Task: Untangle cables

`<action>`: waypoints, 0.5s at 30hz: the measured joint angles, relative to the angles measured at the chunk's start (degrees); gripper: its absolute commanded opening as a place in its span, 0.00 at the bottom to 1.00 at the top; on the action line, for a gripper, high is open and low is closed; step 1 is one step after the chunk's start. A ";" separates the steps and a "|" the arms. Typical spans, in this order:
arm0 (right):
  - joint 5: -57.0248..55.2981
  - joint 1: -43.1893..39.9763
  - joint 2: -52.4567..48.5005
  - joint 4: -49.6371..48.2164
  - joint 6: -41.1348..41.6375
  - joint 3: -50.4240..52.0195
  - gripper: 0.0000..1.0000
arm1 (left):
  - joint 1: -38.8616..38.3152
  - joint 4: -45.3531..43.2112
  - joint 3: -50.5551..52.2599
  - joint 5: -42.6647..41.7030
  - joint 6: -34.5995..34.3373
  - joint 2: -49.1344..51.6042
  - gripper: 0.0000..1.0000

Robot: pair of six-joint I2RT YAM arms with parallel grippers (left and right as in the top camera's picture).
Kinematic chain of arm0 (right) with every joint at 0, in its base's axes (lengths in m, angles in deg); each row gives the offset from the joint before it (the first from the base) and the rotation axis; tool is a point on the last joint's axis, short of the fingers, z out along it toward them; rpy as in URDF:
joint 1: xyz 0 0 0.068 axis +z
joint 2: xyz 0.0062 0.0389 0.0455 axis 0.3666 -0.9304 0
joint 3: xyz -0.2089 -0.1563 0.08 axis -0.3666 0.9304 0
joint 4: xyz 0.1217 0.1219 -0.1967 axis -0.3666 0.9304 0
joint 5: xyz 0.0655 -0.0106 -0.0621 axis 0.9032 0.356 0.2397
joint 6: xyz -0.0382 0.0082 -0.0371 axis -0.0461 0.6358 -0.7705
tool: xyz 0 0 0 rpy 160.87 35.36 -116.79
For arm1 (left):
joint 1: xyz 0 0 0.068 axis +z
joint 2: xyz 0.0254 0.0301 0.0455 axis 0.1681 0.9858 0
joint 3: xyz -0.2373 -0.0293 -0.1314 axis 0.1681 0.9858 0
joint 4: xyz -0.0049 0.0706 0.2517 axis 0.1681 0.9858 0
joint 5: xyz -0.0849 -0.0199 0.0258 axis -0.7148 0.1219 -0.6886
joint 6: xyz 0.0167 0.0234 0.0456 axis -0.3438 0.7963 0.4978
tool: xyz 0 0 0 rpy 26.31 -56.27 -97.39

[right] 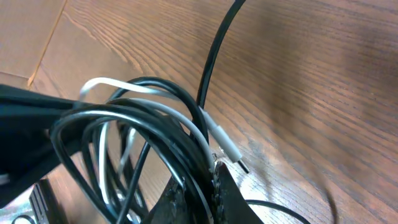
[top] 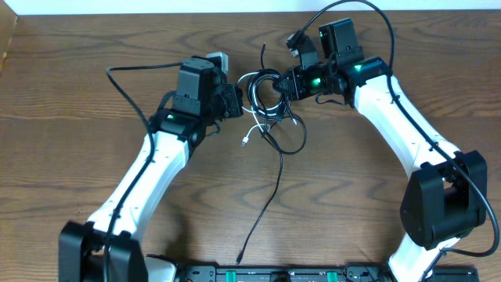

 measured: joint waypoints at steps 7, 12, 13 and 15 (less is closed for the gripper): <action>-0.48 -0.68 0.00 0.57 1.68 0.00 0.01 | -0.07 2.49 -0.44 7.30 1.05 0.02 0.07; -1.16 -2.71 0.00 1.05 4.20 0.00 0.01 | -0.13 7.67 -4.83 14.29 2.60 -3.82 0.08; -1.18 -3.21 0.00 1.09 4.63 0.00 0.01 | -0.15 8.28 -6.01 15.17 2.91 -4.87 0.07; -1.18 -4.24 0.00 1.29 5.38 -0.02 0.01 | -0.17 9.29 -7.56 16.28 3.48 -6.75 0.07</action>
